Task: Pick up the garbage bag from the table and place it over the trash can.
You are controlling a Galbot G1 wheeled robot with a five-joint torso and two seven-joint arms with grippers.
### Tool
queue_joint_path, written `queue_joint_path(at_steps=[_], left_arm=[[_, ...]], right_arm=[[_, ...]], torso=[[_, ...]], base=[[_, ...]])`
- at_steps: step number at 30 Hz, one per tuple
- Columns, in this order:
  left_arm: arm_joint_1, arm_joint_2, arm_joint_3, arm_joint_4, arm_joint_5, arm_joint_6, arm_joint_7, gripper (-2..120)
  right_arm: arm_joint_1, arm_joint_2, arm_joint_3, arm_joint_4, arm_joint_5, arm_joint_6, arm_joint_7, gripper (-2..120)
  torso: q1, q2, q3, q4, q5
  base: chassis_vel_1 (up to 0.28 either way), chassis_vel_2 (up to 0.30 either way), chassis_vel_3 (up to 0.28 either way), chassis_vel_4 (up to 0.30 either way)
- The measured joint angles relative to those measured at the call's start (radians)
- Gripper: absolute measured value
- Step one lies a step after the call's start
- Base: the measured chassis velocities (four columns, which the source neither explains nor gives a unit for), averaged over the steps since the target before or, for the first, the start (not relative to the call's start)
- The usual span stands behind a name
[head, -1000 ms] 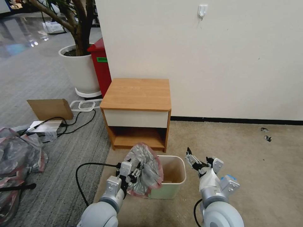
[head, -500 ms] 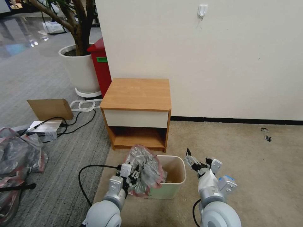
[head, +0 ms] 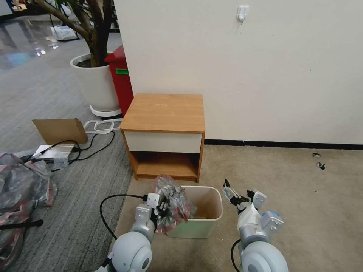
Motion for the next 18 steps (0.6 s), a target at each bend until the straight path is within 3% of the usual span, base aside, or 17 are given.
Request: queue_joint_path(at_steps=[6, 9, 12, 14, 18], left_arm=[[0.000, -0.008, 0.005, 0.006, -0.007, -0.005, 0.001, 9], [0.001, -0.009, 0.007, 0.008, -0.009, -0.026, 0.004, 9], [0.008, -0.005, 0.007, 0.005, -0.009, -0.095, 0.012, 9], [0.010, -0.003, 0.006, 0.003, -0.009, -0.103, 0.013, 8], [0.034, 0.015, -0.022, -0.020, -0.004, -0.154, 0.033, 8]], right_arm=[[0.007, -0.006, -0.008, 0.004, -0.016, -0.002, -0.031, 100], [0.006, -0.011, -0.013, 0.004, -0.048, -0.007, -0.071, 100], [-0.008, -0.029, -0.012, 0.008, -0.116, -0.039, -0.195, 100], [-0.012, -0.035, -0.012, 0.014, -0.121, -0.055, -0.221, 100], [-0.020, -0.088, -0.023, 0.053, -0.127, -0.179, -0.420, 100]], torso=[[0.000, 0.000, 0.000, 0.0000, -0.0002], [0.000, 0.000, 0.000, 0.0001, -0.0002], [0.000, 0.000, 0.000, -0.0001, -0.0001], [0.000, 0.000, 0.000, -0.0002, 0.0000], [0.000, 0.000, 0.000, -0.0001, -0.0002]], base=[[0.000, 0.000, 0.000, 0.000], [0.000, 0.000, 0.000, 0.000], [0.000, 0.000, 0.000, 0.000], [0.000, 0.000, 0.000, 0.000], [0.000, 0.000, 0.000, 0.000]])
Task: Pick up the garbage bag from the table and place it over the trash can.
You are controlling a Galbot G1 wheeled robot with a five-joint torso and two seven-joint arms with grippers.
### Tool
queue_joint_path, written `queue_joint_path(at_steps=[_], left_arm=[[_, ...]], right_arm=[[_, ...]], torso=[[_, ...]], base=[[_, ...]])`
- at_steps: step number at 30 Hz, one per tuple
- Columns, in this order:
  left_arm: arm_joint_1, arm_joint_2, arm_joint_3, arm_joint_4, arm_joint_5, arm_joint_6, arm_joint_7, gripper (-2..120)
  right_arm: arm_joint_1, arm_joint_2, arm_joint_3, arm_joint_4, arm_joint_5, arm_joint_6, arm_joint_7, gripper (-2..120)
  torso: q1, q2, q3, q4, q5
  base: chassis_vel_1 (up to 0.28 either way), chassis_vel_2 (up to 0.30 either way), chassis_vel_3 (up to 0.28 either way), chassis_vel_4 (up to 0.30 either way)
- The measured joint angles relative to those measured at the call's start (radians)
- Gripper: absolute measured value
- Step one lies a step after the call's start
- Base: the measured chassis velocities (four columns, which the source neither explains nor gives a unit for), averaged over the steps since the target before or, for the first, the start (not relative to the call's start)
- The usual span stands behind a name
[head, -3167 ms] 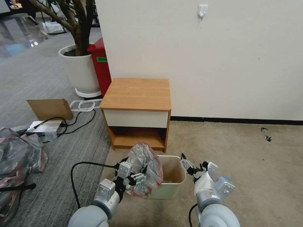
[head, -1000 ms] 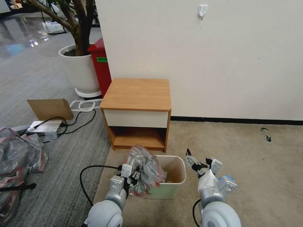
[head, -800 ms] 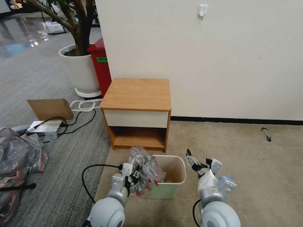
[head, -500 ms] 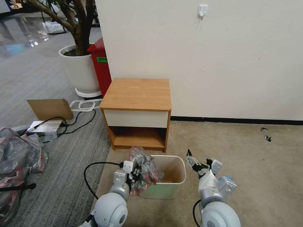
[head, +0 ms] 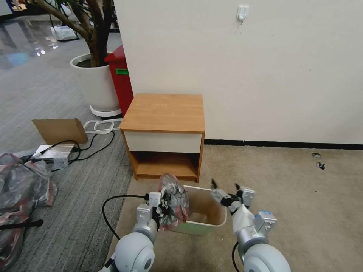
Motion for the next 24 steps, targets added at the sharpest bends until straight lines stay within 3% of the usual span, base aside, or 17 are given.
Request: queue_joint_path(at_steps=[7, 16, 24], left_arm=[[0.025, 0.011, -0.029, -0.022, 0.031, -0.060, 0.045, 8], [0.030, 0.009, -0.039, -0.041, 0.036, -0.105, 0.082, 7], [0.029, 0.003, -0.048, -0.043, 0.014, -0.124, 0.097, 7]], right_arm=[[0.070, -0.015, -0.071, -0.024, 0.043, -0.075, -0.021, 100], [0.167, 0.032, -0.132, -0.105, 0.207, -0.109, 0.053, 96], [0.197, 0.070, -0.127, -0.153, 0.351, -0.112, 0.099, 66]], torso=[[0.000, 0.000, 0.000, 0.0002, 0.0001], [0.000, 0.000, 0.000, 0.0002, 0.0000], [0.000, 0.000, 0.000, 0.0001, 0.0000]], base=[[0.000, 0.000, 0.000, 0.000], [0.000, 0.000, 0.000, 0.000], [0.000, 0.000, 0.000, 0.000]])
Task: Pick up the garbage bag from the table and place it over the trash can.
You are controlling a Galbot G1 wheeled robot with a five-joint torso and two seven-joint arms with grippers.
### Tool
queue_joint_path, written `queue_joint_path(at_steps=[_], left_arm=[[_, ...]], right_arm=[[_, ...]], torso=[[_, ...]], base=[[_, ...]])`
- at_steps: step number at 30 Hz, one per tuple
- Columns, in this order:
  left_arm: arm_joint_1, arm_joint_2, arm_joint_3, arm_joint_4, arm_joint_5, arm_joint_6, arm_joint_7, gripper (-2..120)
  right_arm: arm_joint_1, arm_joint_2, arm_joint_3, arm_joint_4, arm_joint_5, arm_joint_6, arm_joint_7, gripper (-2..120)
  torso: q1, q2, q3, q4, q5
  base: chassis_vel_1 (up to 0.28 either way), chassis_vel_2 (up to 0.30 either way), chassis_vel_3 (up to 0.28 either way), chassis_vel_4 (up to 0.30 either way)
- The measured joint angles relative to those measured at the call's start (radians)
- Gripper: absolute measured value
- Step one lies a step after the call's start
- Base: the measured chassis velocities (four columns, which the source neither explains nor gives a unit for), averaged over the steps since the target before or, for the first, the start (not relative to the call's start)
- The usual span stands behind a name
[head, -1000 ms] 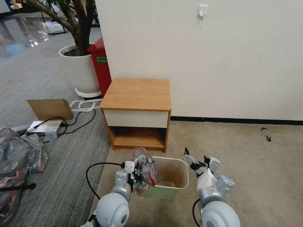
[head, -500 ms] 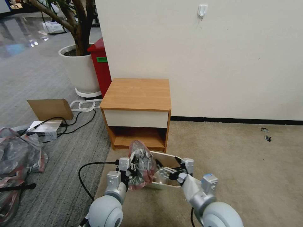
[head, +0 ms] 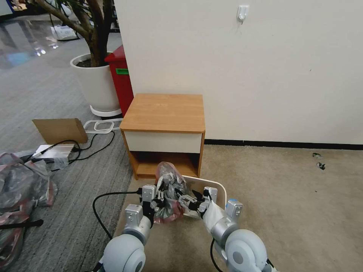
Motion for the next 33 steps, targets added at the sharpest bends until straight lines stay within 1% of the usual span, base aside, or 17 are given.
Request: queue_joint_path(at_steps=[2, 4, 6, 7, 8, 10, 11, 12, 13, 16, 22, 25, 27, 28, 31, 32, 33], left_arm=[[-0.001, -0.001, -0.001, 0.000, -0.005, 0.000, 0.000, 7], [-0.007, -0.004, -0.007, 0.001, -0.026, 0.000, 0.000, 7], [-0.010, -0.007, -0.012, 0.003, -0.037, 0.000, -0.001, 7], [-0.010, -0.007, -0.012, 0.003, -0.037, 0.000, -0.001, 7], [-0.011, -0.008, -0.015, 0.005, -0.048, 0.000, -0.001, 7], [-0.012, -0.008, -0.016, 0.006, -0.052, 0.000, -0.002, 7], [-0.012, -0.008, -0.017, 0.006, -0.057, 0.000, -0.002, 7], [-0.012, -0.008, -0.017, 0.006, -0.057, 0.000, -0.002, 7], [-0.012, -0.009, -0.015, 0.007, -0.059, 0.001, -0.003, 7], [-0.011, -0.009, -0.013, 0.010, -0.059, 0.003, -0.003, 7], [-0.006, -0.009, -0.011, 0.014, -0.057, 0.006, -0.004, 7], [-0.003, -0.011, -0.007, 0.015, -0.056, 0.009, -0.005, 7], [-0.003, -0.011, -0.007, 0.015, -0.056, 0.009, -0.005, 7], [-0.001, -0.012, -0.002, 0.014, -0.055, 0.010, -0.005, 7], [0.002, -0.013, 0.015, 0.006, -0.053, 0.010, -0.005, 7], [0.002, -0.013, 0.015, 0.006, -0.053, 0.010, -0.005, 7], [0.005, -0.014, 0.019, 0.004, -0.053, 0.010, -0.004, 7]], right_arm=[[0.001, 0.001, 0.001, -0.002, 0.002, 0.000, 0.000, 65], [0.001, 0.006, 0.003, -0.012, 0.007, 0.003, -0.001, 52], [0.001, 0.009, 0.003, -0.015, 0.008, 0.005, -0.002, 44], [0.001, 0.009, 0.003, -0.015, 0.008, 0.005, -0.002, 44], [0.000, 0.012, 0.003, -0.017, 0.008, 0.010, -0.003, 38], [0.000, 0.013, 0.003, -0.017, 0.008, 0.014, -0.004, 36], [0.001, 0.016, 0.002, -0.020, 0.006, 0.023, -0.006, 29], [0.001, 0.016, 0.002, -0.020, 0.006, 0.023, -0.006, 29], [0.010, 0.022, 0.001, -0.021, 0.002, 0.034, -0.007, 14], [0.022, 0.022, 0.001, -0.015, -0.003, 0.043, -0.007, 1], [0.042, 0.002, 0.018, 0.042, -0.015, 0.051, -0.006, 0], [0.053, -0.032, 0.034, 0.099, -0.014, 0.047, -0.004, 0], [0.053, -0.032, 0.034, 0.099, -0.014, 0.047, -0.004, 0], [0.069, -0.055, 0.039, 0.122, -0.011, 0.040, -0.004, 0], [0.155, -0.105, 0.040, 0.107, 0.004, 0.020, -0.003, 0], [0.155, -0.105, 0.040, 0.107, 0.004, 0.020, -0.003, 0], [0.187, -0.120, 0.038, 0.084, 0.006, 0.011, -0.003, 0]], torso=[[0.000, 0.000, 0.000, 0.0000, 0.0000], [0.000, 0.000, 0.000, -0.0001, 0.0000], [0.000, 0.000, 0.000, 0.0000, 0.0000], [0.000, 0.000, 0.000, 0.0000, 0.0000], [0.000, 0.000, 0.000, 0.0000, 0.0000], [0.000, 0.000, 0.000, 0.0000, 0.0000], [0.000, 0.000, 0.000, -0.0001, 0.0000], [0.000, 0.000, 0.000, -0.0001, 0.0000], [0.000, 0.000, 0.000, 0.0000, 0.0001], [0.000, 0.000, 0.000, -0.0001, 0.0001], [0.000, 0.000, 0.000, 0.0000, 0.0002], [0.000, 0.000, 0.000, 0.0000, 0.0002], [0.000, 0.000, 0.000, 0.0000, 0.0002], [0.000, 0.000, 0.000, 0.0000, 0.0002], [0.000, 0.000, 0.000, 0.0001, 0.0000], [0.000, 0.000, 0.000, 0.0001, 0.0000], [0.000, 0.000, 0.000, 0.0000, 0.0002]], base=[[0.000, 0.000, 0.000, 0.000], [0.000, 0.000, 0.000, 0.000], [0.000, 0.000, 0.000, 0.000], [0.000, 0.000, 0.000, 0.000], [0.000, 0.000, 0.000, 0.000], [0.000, 0.000, 0.000, 0.000], [0.000, 0.000, 0.000, 0.000], [0.000, 0.000, 0.000, 0.000], [0.000, 0.000, 0.000, 0.000], [0.000, 0.000, 0.000, 0.000], [0.000, 0.000, 0.000, 0.000], [0.000, 0.000, 0.000, 0.000], [0.000, 0.000, 0.000, 0.000], [0.000, 0.000, 0.000, 0.000], [0.000, 0.000, 0.000, 0.000], [0.000, 0.000, 0.000, 0.000], [0.000, 0.000, 0.000, 0.000]])
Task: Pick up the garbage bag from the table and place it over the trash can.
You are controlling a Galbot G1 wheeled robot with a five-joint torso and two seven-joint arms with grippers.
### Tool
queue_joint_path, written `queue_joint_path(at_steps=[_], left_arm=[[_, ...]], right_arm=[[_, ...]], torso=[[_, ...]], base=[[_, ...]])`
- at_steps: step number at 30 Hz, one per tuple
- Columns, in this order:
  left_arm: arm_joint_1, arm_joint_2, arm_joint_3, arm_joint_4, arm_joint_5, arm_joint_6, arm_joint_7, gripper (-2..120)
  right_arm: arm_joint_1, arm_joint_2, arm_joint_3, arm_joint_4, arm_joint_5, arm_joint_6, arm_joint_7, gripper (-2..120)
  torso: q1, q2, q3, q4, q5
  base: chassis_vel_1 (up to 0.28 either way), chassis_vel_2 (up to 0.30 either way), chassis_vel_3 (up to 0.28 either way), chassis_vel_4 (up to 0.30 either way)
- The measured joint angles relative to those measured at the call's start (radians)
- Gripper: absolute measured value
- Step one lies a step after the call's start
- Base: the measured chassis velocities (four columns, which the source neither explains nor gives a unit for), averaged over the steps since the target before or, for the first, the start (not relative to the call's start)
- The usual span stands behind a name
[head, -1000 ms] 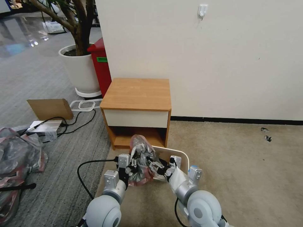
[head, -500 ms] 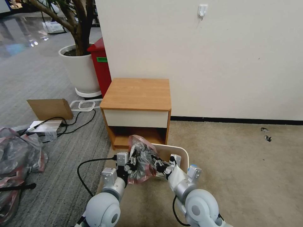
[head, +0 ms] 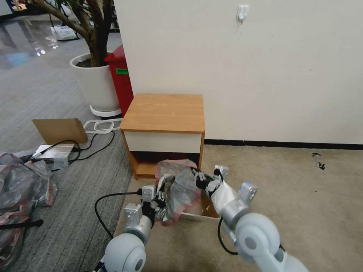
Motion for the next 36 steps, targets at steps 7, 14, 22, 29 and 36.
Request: queue_joint_path(at_steps=[7, 14, 22, 29, 36], left_arm=[[0.017, -0.002, -0.002, -0.012, -0.001, -0.011, 0.025, 7], [0.019, -0.009, -0.013, -0.016, -0.031, -0.026, 0.045, 7], [0.012, -0.021, -0.038, -0.001, -0.069, -0.026, 0.045, 7], [-0.009, -0.034, -0.068, 0.027, -0.080, -0.027, 0.043, 7], [-0.014, -0.034, -0.087, 0.032, -0.083, -0.035, 0.040, 7]], right_arm=[[0.114, -0.072, -0.010, -0.087, 0.031, -0.074, 0.049, 0], [0.163, -0.109, -0.007, -0.105, 0.080, -0.145, 0.100, 0], [0.109, -0.140, 0.031, 0.013, 0.142, -0.174, 0.112, 20], [0.067, -0.181, 0.076, 0.126, 0.294, -0.181, 0.187, 50], [0.011, -0.174, 0.057, 0.174, 0.373, -0.190, 0.224, 72]], torso=[[0.000, 0.000, 0.000, 0.0000, 0.0000], [0.000, 0.000, 0.000, 0.0000, 0.0001], [0.000, 0.000, 0.000, -0.0001, -0.0002], [0.000, 0.000, 0.000, 0.0000, -0.0002], [0.000, 0.000, 0.000, 0.0000, -0.0002]], base=[[0.000, 0.000, 0.000, 0.000], [0.000, 0.000, 0.000, 0.000], [0.000, 0.000, 0.000, 0.000], [0.000, 0.000, 0.000, 0.000], [0.000, 0.000, 0.000, 0.000]])
